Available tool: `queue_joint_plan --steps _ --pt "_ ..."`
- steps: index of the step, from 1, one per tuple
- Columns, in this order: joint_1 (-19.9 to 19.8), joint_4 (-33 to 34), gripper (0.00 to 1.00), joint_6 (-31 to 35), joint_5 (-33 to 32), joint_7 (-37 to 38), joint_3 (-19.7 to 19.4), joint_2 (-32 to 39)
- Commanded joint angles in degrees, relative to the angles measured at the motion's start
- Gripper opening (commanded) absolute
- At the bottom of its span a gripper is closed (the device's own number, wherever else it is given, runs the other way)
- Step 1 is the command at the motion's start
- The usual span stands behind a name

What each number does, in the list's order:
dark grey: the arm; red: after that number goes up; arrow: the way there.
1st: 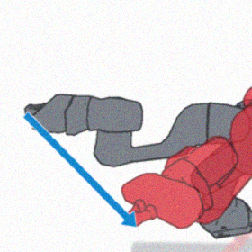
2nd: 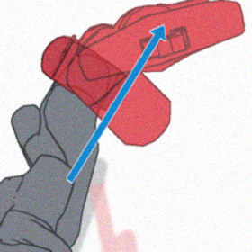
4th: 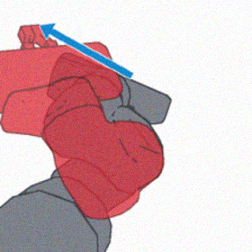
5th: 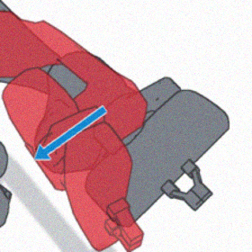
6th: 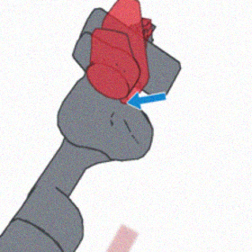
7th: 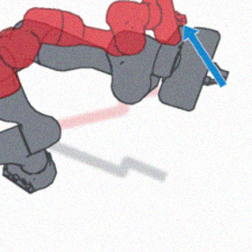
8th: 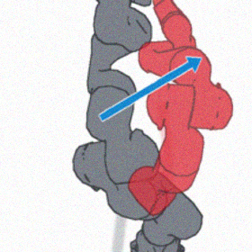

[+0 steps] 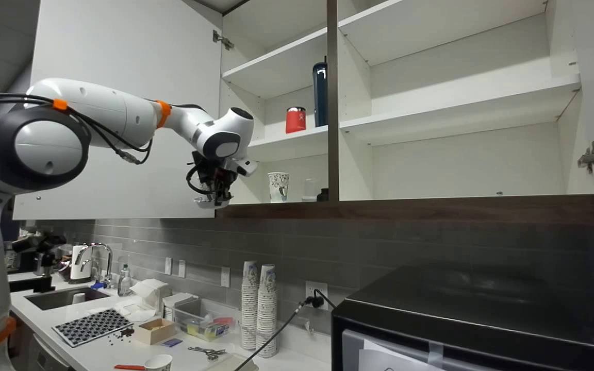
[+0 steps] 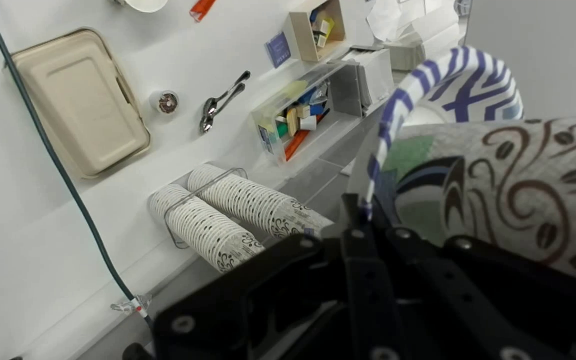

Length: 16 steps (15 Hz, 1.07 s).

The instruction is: Put the straws inside the tea cup then put the cup and side plate inside the top cupboard

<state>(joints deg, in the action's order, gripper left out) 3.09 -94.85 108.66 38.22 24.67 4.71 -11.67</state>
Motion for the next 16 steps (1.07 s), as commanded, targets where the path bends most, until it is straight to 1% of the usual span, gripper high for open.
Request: queue_joint_plan --steps 1,6,7,8,12,13,16 --pt "0.32 8.50 0.01 0.86 -1.39 6.21 0.93 6.40" --pt "1.38 17.03 0.01 1.92 -4.30 11.96 1.84 12.75" --pt "1.01 12.67 0.01 0.75 -2.21 8.52 0.93 9.49" --pt "1.17 13.60 0.02 0.89 -2.33 8.81 0.99 10.27" --pt "1.13 13.62 0.02 0.89 -2.33 8.70 0.85 10.26" --pt "1.12 13.62 0.01 0.89 -2.33 8.70 0.85 10.25" --pt "1.29 17.14 0.01 1.55 -4.77 12.17 1.09 12.69"
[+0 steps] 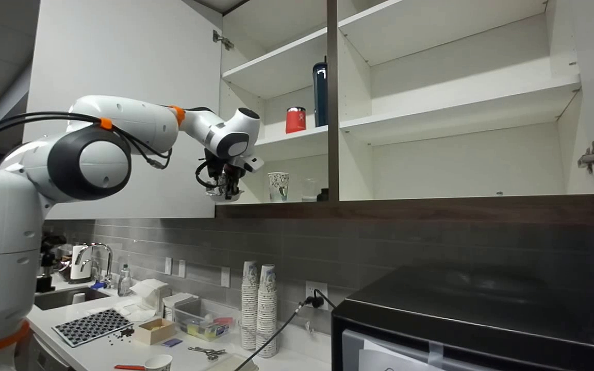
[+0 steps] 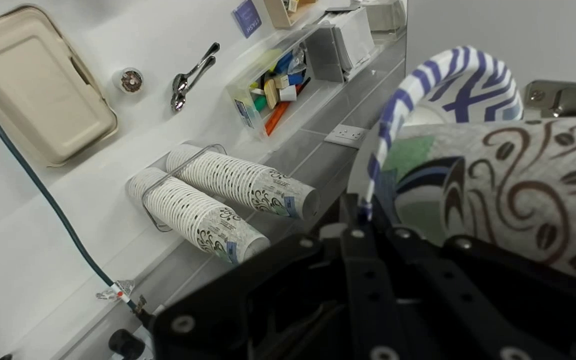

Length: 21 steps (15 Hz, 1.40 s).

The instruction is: Put the straws inside the tea cup then put the cup and side plate inside the top cupboard

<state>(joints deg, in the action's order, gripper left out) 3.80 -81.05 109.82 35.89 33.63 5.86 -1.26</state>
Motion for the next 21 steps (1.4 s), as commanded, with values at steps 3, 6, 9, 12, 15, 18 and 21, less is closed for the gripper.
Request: queue_joint_plan --steps 3,6,9,12,15,18,21 --pt "0.96 6.83 0.01 -0.07 -5.42 6.02 0.21 4.43" --pt "1.46 10.98 0.01 -1.19 -8.79 9.11 0.34 7.19" --pt "2.21 15.77 0.01 -2.18 -11.68 12.37 0.27 10.55" --pt "2.85 20.50 0.01 -2.15 -13.29 14.96 0.18 13.99" --pt "3.13 24.94 0.01 -2.38 -13.68 17.40 0.07 17.18" --pt "3.12 28.61 0.27 -2.62 -13.77 19.46 0.00 19.94" --pt "3.08 30.10 0.42 -1.50 -13.54 20.71 -0.12 21.47"
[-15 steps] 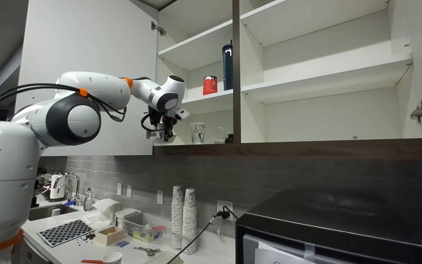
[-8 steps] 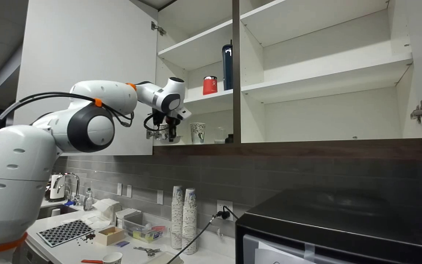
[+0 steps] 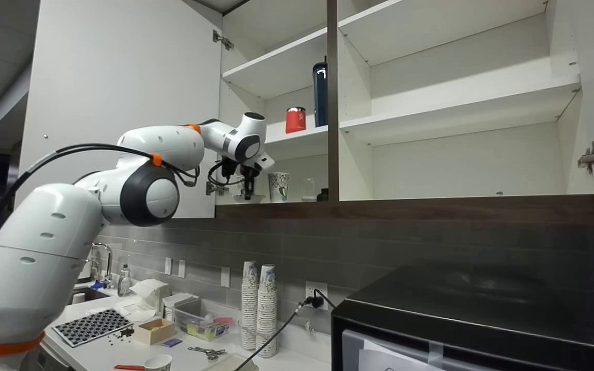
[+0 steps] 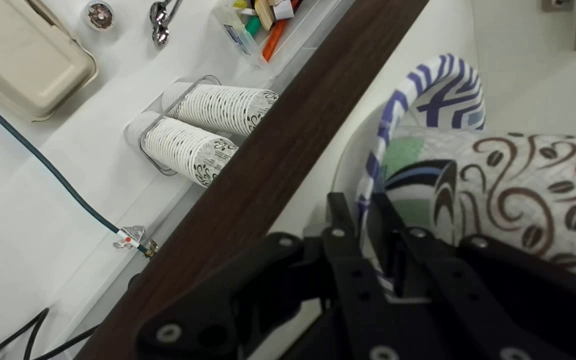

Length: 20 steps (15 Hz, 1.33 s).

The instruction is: Put the straws inside the tea cup then put the cup and side plate inside the top cupboard

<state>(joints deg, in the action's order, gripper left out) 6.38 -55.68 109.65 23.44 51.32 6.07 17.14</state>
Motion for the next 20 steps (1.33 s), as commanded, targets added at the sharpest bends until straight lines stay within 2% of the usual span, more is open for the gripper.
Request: queue_joint_plan --steps 1,6,8,15,18,20 --pt "0.51 5.32 0.51 -1.30 -1.05 3.33 -0.35 3.46" --pt "0.46 6.65 0.88 -1.58 -1.36 4.71 -0.72 3.98" --pt "0.31 6.74 0.99 -1.41 -1.06 5.30 -0.84 3.66" --pt "-2.11 5.20 1.00 -6.22 2.63 2.27 0.05 1.14" --pt "-4.68 3.85 1.00 -11.80 7.77 -7.47 1.57 -0.61" --pt "-5.82 1.74 1.00 -12.58 10.17 -15.02 1.68 -2.92"
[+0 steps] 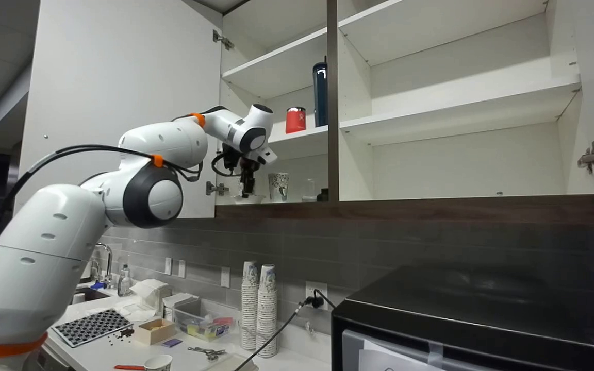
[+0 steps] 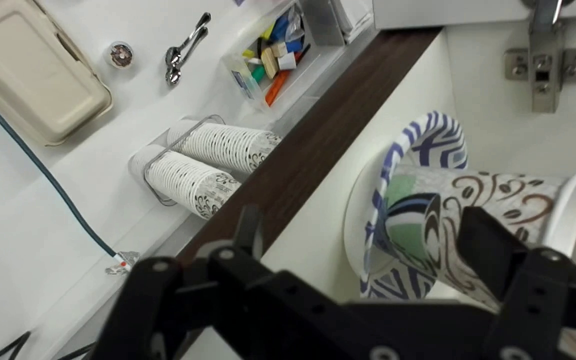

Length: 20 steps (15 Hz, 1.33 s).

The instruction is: Put the straws inside the tea cup then put the cup and side plate inside the top cupboard

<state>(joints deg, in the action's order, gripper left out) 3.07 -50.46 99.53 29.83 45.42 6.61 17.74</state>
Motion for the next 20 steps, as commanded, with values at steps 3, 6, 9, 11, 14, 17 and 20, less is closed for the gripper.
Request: queue_joint_plan --steps 3,6,9,11,14,17,20 --pt "-3.65 -8.26 1.00 -0.56 5.22 -20.77 0.73 -7.66" --pt "-4.65 -16.00 1.00 2.17 6.56 -32.97 0.34 -13.70" --pt "-5.49 -23.04 1.00 5.90 9.29 -44.94 -0.08 -19.35" --pt "-5.94 -27.80 1.00 9.10 13.02 -52.75 -0.60 -23.03" --pt "-6.16 -35.52 1.00 13.56 21.22 -65.14 -2.10 -28.96" --pt "-6.19 -43.35 1.00 14.27 28.90 -75.84 -4.61 -35.02" --pt "-3.90 -51.23 1.00 12.98 31.56 -81.76 -9.23 -41.10"
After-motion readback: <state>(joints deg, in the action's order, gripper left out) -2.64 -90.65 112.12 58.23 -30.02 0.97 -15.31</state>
